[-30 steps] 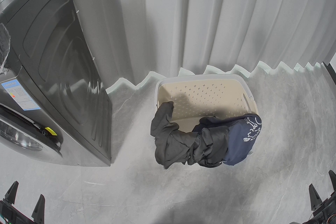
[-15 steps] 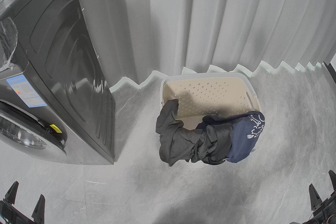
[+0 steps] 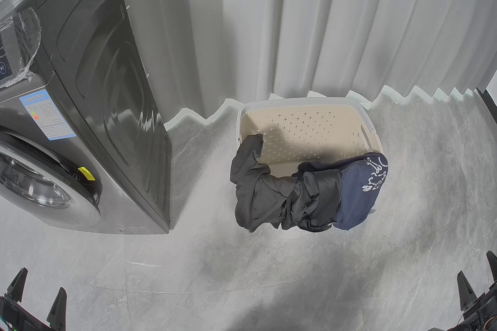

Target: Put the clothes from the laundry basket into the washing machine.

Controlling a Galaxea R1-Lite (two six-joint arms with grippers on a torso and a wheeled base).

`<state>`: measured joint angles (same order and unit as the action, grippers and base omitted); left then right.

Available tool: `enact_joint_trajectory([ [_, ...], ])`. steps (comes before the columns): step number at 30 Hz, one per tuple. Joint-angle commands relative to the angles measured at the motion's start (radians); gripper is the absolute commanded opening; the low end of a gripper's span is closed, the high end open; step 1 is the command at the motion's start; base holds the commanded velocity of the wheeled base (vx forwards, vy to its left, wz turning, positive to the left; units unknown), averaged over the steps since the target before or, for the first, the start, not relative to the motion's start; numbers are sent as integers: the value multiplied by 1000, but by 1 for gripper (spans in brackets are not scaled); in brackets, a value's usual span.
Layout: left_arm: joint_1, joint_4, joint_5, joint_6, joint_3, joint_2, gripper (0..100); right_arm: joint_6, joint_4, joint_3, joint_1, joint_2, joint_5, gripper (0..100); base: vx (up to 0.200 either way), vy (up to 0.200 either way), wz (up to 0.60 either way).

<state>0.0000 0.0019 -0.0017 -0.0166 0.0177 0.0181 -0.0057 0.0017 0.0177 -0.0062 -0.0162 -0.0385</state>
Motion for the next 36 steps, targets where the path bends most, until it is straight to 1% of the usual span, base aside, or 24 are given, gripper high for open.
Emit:
enact_joint_trajectory([
  [1, 0, 0, 0, 0, -16, -15, 100, 1, 0, -16, 0, 1, -1, 100, 0, 0, 600],
  [2, 0, 0, 0, 0, -16, -15, 100, 1, 0, -16, 0, 1, -1, 100, 0, 0, 0],
  [17, 0, 0, -1, -2, -16, -15, 100, 0, 0, -16, 0, 1, -1, 100, 0, 200, 0],
  [19, 0, -2, -1, -2, -16, -15, 100, 0, 0, -16, 0, 1, -1, 100, 0, 0, 0],
  [25, 0, 0, -1, -2, -16, -15, 100, 1, 0, -16, 0, 1, -1, 100, 0, 0, 600],
  [26, 0, 0, -1, -2, -16, -15, 100, 1, 0, -16, 0, 1, -1, 100, 0, 0, 0],
  [36, 0, 0, -1, -2, -16, -15, 100, 1, 0, -16, 0, 1, -1, 100, 0, 200, 0],
])
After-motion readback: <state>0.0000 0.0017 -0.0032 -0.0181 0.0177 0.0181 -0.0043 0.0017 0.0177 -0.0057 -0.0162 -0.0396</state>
